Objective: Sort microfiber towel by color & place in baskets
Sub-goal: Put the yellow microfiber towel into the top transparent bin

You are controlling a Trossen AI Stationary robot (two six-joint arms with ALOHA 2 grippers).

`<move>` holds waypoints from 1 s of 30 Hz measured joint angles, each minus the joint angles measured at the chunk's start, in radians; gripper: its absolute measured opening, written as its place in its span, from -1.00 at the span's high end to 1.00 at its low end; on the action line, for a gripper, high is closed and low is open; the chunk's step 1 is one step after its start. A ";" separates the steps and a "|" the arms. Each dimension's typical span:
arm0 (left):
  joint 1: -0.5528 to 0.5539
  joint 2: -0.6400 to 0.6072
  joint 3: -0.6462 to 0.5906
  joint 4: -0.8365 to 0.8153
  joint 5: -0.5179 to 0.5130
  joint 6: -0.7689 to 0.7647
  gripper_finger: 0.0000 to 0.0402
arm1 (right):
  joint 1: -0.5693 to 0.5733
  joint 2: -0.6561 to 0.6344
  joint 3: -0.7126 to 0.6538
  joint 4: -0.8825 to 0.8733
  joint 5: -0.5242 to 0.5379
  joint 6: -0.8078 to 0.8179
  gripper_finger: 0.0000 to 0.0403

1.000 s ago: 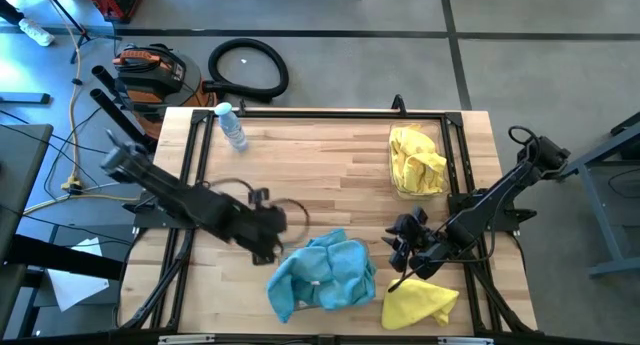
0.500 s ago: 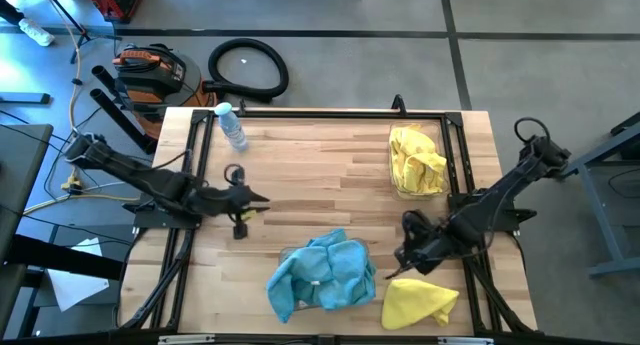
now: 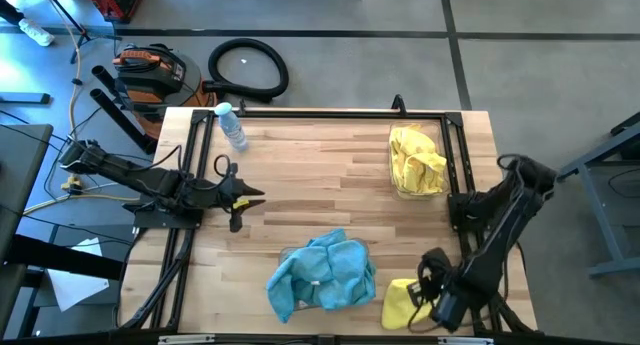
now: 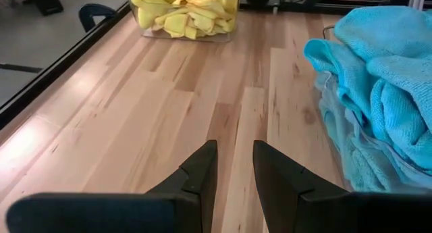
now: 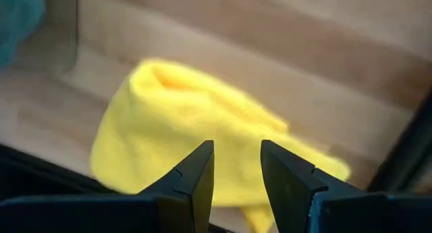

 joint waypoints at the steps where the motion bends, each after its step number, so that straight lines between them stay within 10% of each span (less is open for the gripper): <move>1: 0.000 0.000 0.000 0.000 0.001 0.001 0.59 | 0.007 0.021 0.007 0.025 -0.003 -0.006 0.42; 20: -0.001 0.000 0.000 -0.001 0.001 -0.033 0.59 | -0.043 0.388 0.020 0.198 -0.194 -0.182 0.40; 25: -0.001 0.000 0.000 0.000 0.002 -0.034 0.59 | -0.058 0.346 0.017 0.185 -0.163 -0.209 0.91; 30: -0.001 0.000 0.000 0.000 0.001 -0.034 0.59 | -0.062 0.210 0.011 0.015 -0.013 -0.152 0.89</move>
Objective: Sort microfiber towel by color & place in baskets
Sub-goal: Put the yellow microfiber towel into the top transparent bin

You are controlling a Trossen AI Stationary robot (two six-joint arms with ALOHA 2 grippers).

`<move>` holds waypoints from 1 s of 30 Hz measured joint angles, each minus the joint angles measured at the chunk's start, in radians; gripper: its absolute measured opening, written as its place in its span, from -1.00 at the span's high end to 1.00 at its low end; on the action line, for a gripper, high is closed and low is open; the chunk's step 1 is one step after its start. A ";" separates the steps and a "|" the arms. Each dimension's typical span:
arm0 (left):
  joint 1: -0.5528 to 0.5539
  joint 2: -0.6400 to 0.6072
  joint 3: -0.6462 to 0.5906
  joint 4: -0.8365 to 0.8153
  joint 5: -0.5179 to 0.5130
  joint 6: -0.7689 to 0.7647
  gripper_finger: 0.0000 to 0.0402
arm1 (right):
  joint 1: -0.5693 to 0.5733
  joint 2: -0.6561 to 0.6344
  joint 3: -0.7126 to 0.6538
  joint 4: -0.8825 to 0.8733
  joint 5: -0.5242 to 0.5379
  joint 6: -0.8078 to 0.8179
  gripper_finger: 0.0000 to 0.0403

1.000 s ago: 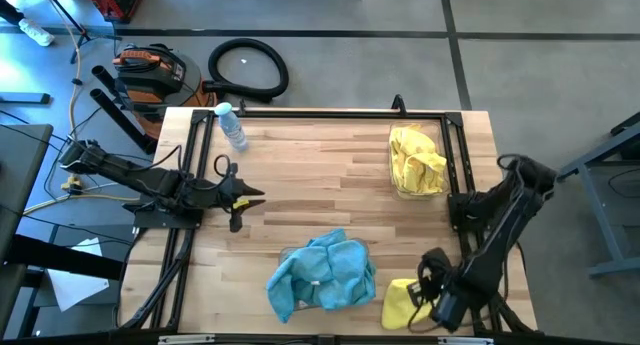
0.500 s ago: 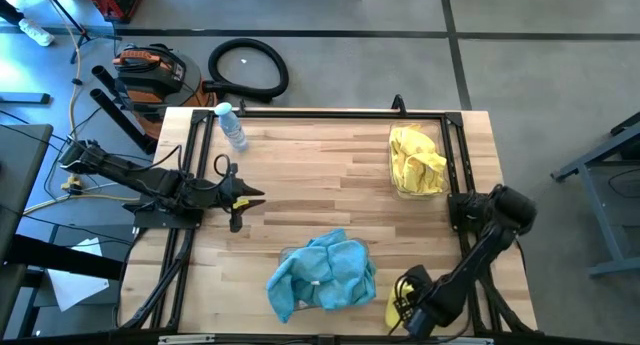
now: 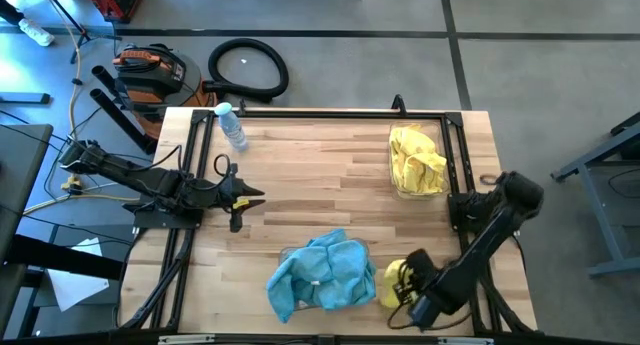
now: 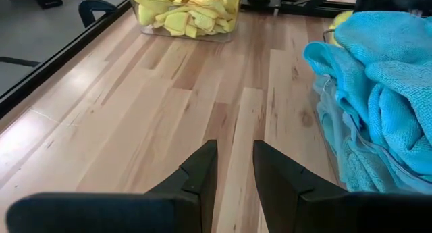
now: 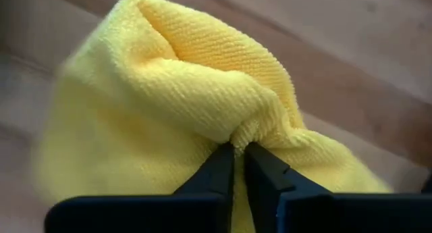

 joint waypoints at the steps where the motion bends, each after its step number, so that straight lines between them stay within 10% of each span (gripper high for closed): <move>1: 0.000 0.000 0.000 0.000 -0.003 0.000 0.59 | 0.001 -0.030 0.003 -0.023 0.033 0.016 0.92; 12: 0.000 0.000 0.000 0.005 -0.011 0.000 0.59 | -0.067 -0.373 0.002 -0.479 0.598 0.040 0.98; 19: 0.000 0.000 0.001 0.007 -0.012 0.026 0.59 | -0.269 -0.580 -0.021 -0.481 0.897 -0.250 0.99; 24: 0.000 0.000 0.001 0.007 -0.012 0.026 0.59 | -0.442 -0.645 -0.021 -0.480 0.879 -0.452 1.00; 30: 0.000 0.000 0.001 0.007 -0.011 0.026 0.59 | -0.625 -0.650 -0.073 -0.480 0.617 -0.563 1.00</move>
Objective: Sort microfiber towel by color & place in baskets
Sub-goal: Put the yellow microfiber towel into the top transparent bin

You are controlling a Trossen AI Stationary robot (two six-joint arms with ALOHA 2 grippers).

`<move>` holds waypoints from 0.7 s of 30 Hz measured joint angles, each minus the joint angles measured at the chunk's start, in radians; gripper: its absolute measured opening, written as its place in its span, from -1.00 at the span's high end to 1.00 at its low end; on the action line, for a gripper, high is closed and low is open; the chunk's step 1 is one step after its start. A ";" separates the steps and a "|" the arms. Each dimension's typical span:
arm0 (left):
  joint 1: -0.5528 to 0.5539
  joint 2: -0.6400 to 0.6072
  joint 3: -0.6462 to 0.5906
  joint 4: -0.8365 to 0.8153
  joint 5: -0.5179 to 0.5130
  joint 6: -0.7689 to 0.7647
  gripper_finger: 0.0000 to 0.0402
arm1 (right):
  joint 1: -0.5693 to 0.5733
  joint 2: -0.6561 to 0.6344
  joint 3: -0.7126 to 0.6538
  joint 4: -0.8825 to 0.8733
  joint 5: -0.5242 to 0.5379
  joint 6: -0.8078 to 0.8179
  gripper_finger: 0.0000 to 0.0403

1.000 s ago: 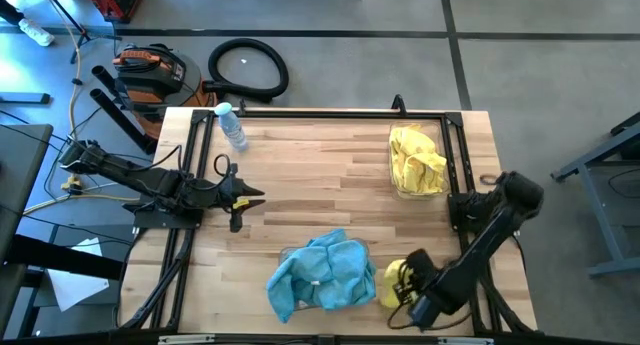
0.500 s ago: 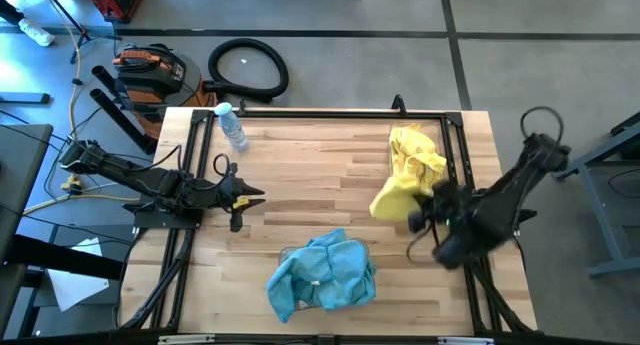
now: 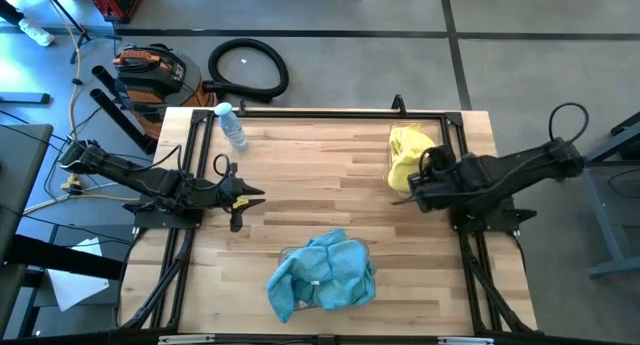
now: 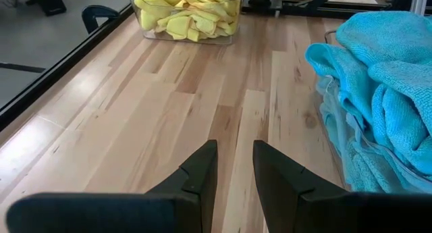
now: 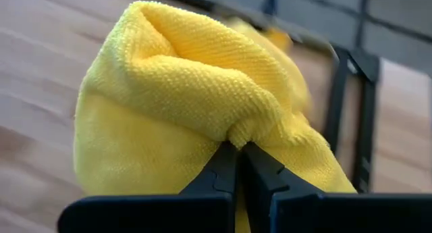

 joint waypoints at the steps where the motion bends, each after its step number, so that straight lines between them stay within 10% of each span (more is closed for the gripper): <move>1: 0.000 0.000 0.000 0.000 0.000 0.000 0.59 | -0.025 0.000 -0.024 0.000 -0.029 -0.003 1.00; 21: 0.000 0.000 0.000 0.000 0.003 0.000 0.59 | -0.329 0.000 -0.289 0.455 -0.254 -0.333 1.00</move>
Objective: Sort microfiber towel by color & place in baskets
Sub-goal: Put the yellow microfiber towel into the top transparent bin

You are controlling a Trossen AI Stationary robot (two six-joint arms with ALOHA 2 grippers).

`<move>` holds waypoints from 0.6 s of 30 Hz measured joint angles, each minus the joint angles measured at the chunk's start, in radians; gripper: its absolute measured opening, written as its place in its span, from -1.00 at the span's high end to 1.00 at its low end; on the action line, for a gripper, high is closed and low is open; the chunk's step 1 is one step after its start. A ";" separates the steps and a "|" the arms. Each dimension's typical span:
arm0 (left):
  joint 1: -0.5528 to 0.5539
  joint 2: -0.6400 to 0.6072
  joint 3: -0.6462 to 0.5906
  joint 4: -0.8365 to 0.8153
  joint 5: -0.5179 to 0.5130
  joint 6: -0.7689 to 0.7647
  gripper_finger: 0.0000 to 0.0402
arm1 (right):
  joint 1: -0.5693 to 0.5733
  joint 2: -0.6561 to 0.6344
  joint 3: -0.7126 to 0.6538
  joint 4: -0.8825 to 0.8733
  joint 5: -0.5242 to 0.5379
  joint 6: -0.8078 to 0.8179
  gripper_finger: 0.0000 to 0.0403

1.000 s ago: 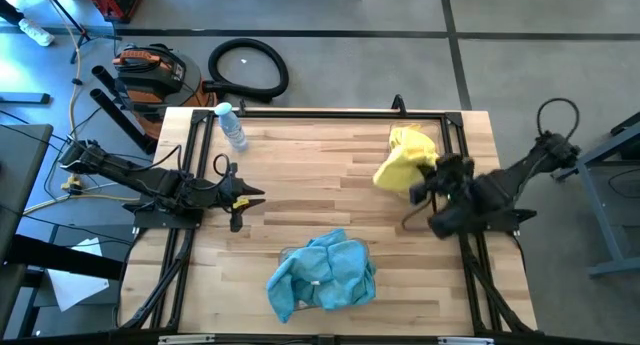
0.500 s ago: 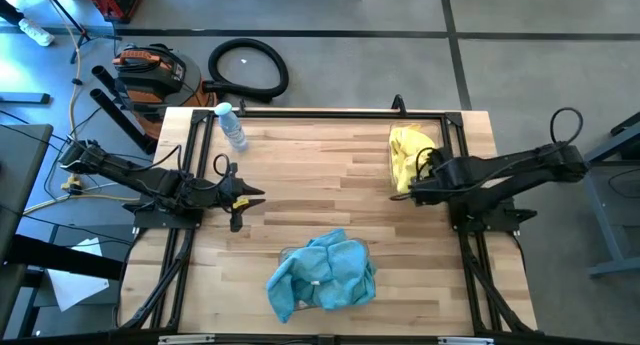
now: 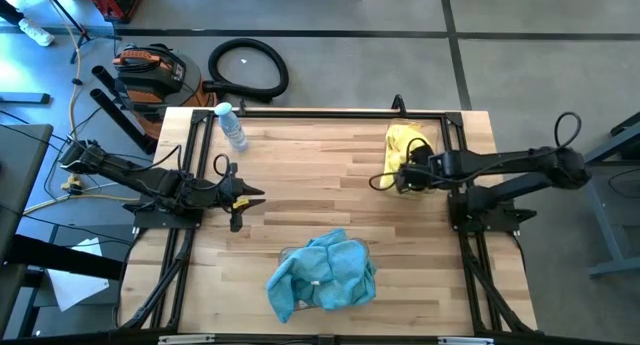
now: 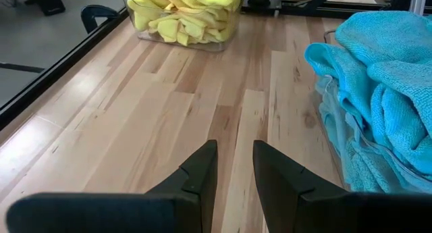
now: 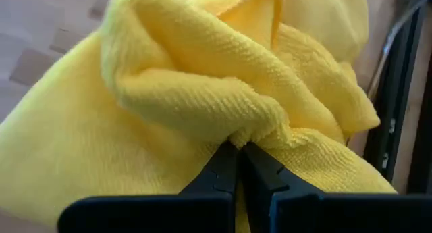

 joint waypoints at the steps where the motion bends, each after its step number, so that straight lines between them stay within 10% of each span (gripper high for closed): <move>1: 0.000 0.000 0.000 0.000 0.000 0.000 0.59 | -0.015 0.000 -0.004 0.004 -0.015 0.000 1.00; 18: 0.000 0.000 0.000 0.000 0.000 0.000 0.59 | -0.138 -0.002 -0.246 0.253 -0.235 -0.035 0.81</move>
